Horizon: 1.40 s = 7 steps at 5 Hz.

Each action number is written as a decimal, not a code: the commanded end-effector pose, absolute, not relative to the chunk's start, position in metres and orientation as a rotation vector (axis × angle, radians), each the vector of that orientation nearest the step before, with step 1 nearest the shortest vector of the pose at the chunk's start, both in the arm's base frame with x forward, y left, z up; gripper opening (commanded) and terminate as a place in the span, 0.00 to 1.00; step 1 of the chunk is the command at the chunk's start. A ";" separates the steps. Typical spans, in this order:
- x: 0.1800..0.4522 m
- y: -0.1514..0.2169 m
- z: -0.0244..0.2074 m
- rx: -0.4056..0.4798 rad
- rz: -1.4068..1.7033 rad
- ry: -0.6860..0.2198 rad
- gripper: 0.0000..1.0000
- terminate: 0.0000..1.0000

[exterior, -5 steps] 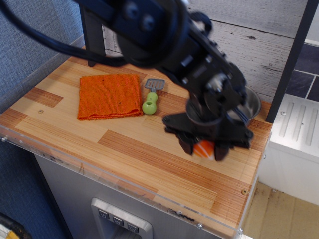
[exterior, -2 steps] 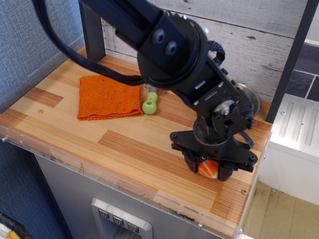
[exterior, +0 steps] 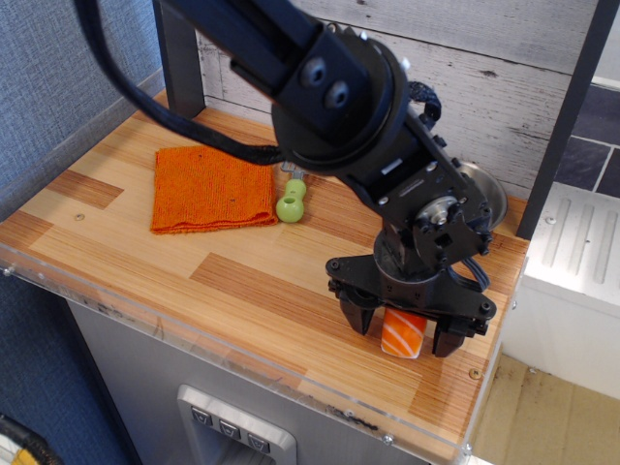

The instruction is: Move fish and place it below the pot.

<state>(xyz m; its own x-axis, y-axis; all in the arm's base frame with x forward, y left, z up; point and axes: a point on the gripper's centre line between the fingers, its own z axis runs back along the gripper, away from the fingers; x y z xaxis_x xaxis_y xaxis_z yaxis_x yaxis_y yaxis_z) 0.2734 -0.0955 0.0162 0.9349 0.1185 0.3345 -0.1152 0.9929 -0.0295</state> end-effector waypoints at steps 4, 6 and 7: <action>0.271 -0.079 0.104 -0.083 0.129 -0.430 1.00 0.00; 0.271 -0.079 0.104 -0.083 0.129 -0.430 1.00 0.00; 0.271 -0.079 0.104 -0.083 0.129 -0.430 1.00 0.00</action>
